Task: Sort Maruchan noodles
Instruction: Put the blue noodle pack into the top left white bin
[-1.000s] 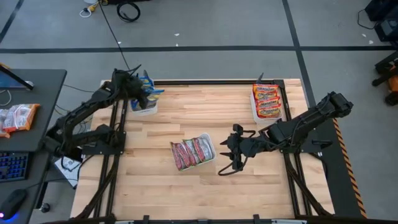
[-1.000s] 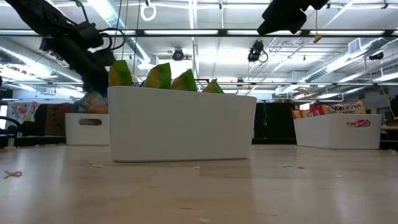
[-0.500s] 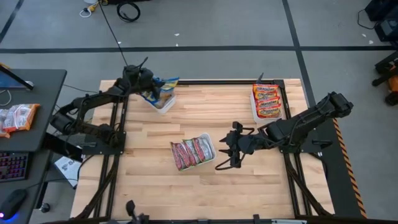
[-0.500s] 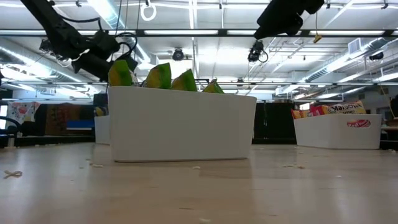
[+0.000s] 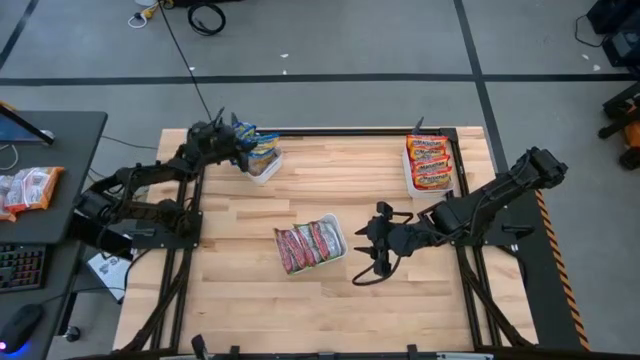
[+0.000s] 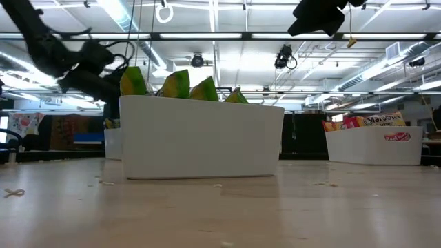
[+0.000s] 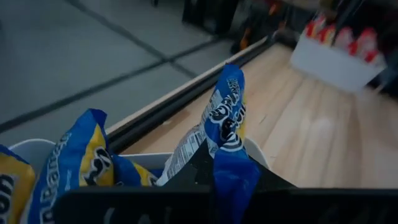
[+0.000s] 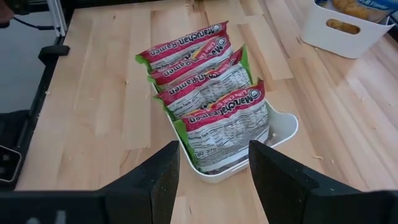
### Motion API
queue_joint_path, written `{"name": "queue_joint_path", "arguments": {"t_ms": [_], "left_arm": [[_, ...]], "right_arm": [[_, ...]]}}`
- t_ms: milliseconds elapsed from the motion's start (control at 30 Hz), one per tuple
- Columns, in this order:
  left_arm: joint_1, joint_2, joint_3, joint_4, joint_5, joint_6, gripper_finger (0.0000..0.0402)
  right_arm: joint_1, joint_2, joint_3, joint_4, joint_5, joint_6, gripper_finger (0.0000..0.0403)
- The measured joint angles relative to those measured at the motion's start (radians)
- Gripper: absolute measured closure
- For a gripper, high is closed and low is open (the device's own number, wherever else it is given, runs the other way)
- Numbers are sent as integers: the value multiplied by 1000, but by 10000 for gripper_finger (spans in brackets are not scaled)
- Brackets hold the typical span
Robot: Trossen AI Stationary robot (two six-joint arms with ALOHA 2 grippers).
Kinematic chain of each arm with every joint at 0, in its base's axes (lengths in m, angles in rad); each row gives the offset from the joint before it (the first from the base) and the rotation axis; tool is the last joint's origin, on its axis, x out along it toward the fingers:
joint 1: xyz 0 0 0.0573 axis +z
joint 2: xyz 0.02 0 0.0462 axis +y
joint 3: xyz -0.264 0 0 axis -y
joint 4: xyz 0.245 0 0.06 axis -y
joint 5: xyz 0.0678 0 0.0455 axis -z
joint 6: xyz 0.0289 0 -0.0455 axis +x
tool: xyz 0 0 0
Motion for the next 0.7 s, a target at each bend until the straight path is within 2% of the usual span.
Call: {"name": "queue_joint_path", "arguments": {"t_ms": [133,267,500,600,700], "left_arm": [[-6,0,-152,316,11,-127,391],[-76,0,-222,521,-128,-231,391],[-343,0,-222,497,-500,-245,392],[-454,0,-223,422,-717,-287,392],[-535,2,-223,426,-859,-353,392]], "right_arm": [[-24,0,0,2,-1,-33,205],[-63,0,0,20,-30,-42,205],[-93,0,0,35,-97,-84,205],[-94,0,0,36,-113,-118,205],[-94,0,0,38,-116,-153,205]]}}
